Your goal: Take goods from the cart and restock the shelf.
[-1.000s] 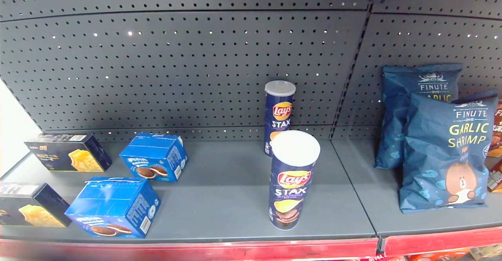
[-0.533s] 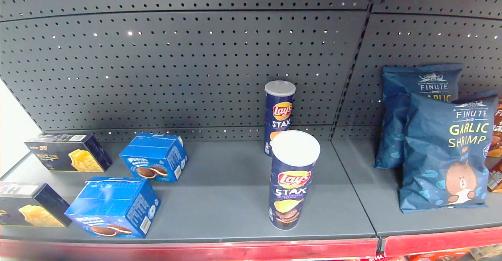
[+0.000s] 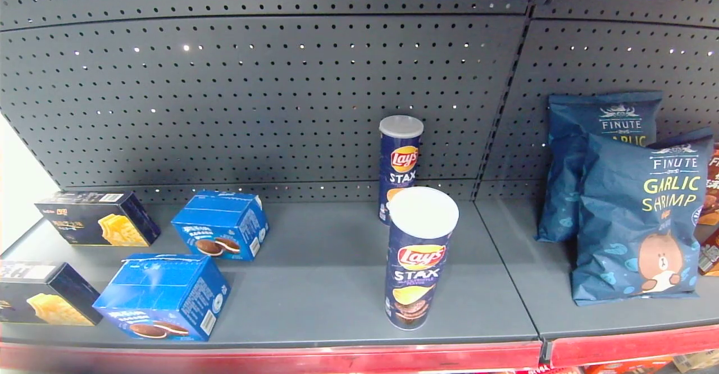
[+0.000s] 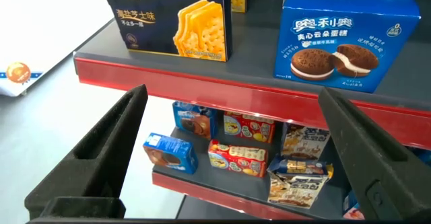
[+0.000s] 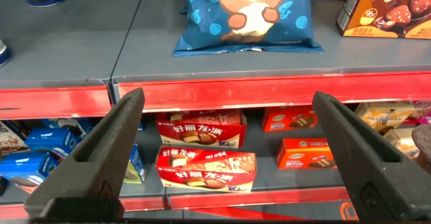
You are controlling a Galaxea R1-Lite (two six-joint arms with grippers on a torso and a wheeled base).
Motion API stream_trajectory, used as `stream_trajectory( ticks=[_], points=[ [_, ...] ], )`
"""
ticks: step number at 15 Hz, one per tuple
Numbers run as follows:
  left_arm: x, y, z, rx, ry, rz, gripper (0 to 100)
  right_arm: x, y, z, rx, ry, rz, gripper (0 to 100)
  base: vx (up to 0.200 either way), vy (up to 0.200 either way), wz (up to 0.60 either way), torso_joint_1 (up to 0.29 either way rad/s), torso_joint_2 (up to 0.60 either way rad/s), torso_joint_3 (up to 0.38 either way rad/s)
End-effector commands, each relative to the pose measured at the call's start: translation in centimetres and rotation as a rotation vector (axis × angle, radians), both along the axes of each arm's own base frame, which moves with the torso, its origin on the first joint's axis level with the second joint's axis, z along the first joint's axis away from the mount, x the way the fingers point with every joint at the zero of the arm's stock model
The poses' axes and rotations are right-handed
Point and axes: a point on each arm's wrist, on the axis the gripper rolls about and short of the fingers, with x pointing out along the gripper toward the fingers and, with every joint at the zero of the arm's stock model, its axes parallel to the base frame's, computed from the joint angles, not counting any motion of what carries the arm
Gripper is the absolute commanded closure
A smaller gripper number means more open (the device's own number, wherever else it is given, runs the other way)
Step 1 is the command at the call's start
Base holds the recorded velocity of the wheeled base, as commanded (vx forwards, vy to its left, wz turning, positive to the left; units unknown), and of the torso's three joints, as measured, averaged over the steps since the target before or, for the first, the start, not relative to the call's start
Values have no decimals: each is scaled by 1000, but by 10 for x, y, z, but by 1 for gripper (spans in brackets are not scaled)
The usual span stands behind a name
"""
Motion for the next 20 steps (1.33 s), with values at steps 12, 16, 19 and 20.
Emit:
stream_trajectory(
  ticks=[12,16,19,20],
  points=[
    [0,0,0,-7,-2,6,0,0,0,0,0,1,0,0,0,-17,0,1,1,0],
    [0,0,0,-12,-5,6,0,0,0,0,-2,3,0,0,0,-150,0,-1,-1,1],
    [0,0,0,-14,-6,7,0,0,0,0,-2,3,8,0,0,0,0,0,0,0],
    [0,0,0,-12,-5,6,0,0,0,0,-2,1,8,0,0,0,0,0,0,0]
  ],
)
